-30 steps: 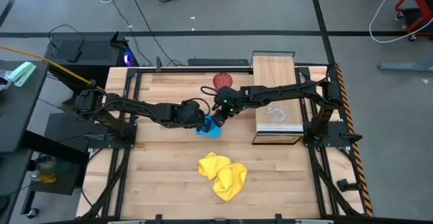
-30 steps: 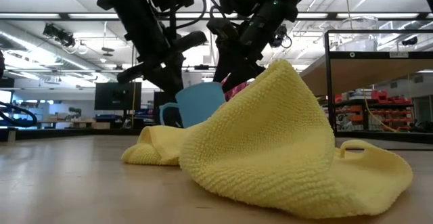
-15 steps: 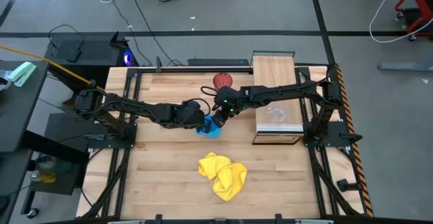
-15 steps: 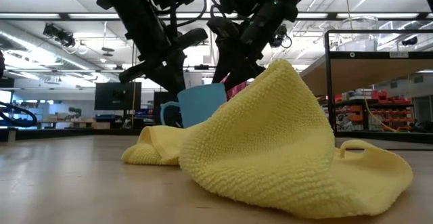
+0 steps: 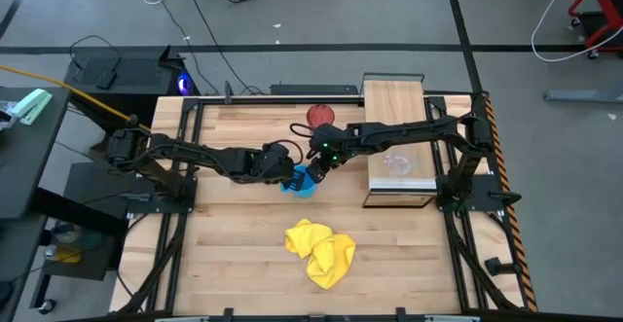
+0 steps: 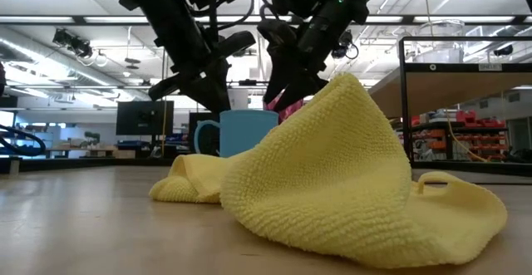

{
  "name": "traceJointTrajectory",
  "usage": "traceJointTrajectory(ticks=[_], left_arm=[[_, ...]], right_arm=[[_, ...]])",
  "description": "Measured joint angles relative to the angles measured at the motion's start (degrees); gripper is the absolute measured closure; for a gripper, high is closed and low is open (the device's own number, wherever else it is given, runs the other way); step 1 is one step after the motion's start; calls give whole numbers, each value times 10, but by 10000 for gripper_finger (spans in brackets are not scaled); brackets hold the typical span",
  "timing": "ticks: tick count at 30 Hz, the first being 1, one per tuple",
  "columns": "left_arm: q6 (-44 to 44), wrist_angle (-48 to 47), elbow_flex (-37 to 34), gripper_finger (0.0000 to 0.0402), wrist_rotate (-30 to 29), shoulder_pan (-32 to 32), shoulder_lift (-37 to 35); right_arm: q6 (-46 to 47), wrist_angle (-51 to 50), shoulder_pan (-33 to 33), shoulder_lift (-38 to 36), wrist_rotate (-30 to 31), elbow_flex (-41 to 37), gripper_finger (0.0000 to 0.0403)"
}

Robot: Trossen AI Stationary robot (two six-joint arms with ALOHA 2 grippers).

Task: Stack small to large cups/mugs on shelf
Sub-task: Put the blue mug on the shelf

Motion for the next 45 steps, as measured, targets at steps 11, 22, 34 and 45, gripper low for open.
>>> traceJointTrajectory(ticks=[11,22,34,45], left_arm=[[10,-2,0,359,0,0,0],[15,-3,0,360,0,0,0],[10,-5,0,357,1,-5,0],[18,-16,-1,350,-11,-5,-32]], right_arm=[[9,-5,3,0,0,0,270],[5,-7,6,0,0,0,270],[-11,-7,10,0,0,0,270],[-1,14,10,-9,-9,0,270]])
